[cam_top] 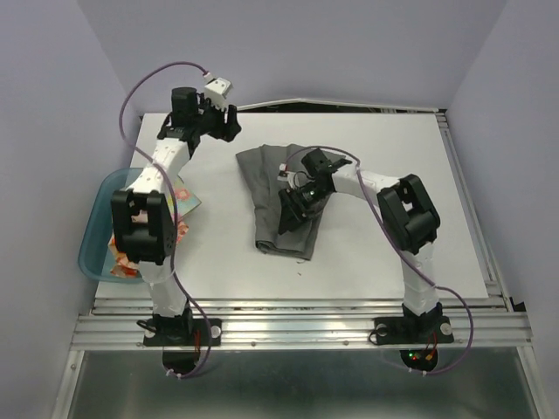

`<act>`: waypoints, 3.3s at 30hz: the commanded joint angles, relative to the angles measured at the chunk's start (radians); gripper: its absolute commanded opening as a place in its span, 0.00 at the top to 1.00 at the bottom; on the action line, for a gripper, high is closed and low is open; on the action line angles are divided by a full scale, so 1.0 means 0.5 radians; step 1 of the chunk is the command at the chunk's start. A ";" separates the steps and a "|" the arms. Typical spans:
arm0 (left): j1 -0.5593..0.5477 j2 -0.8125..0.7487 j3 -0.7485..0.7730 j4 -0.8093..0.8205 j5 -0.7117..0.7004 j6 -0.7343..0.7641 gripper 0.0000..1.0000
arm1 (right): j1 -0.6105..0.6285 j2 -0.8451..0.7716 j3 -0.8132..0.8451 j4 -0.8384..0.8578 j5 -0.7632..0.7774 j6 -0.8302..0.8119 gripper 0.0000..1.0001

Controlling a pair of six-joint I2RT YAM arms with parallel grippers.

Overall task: Fold and stack the skirts
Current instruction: Fold the skirt

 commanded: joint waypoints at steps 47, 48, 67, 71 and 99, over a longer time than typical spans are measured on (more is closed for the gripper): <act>-1.727 -0.957 -1.920 0.169 -0.986 1.660 1.00 | -0.296 0.028 -0.366 0.191 0.266 -0.011 0.39; -1.727 -0.984 -1.879 -0.002 -0.892 1.641 1.00 | -0.296 0.012 -0.350 0.188 0.263 -0.005 0.39; -1.724 -0.957 -1.091 -1.294 -0.146 1.411 1.00 | -0.600 0.368 0.956 0.265 0.250 0.275 0.14; -1.724 -0.831 -0.848 -1.516 -0.026 1.356 1.00 | -0.536 0.622 1.141 0.271 0.324 0.299 0.15; -1.289 -0.113 0.143 -1.501 -0.320 1.500 1.00 | -0.192 0.390 0.196 0.326 -0.173 0.045 0.65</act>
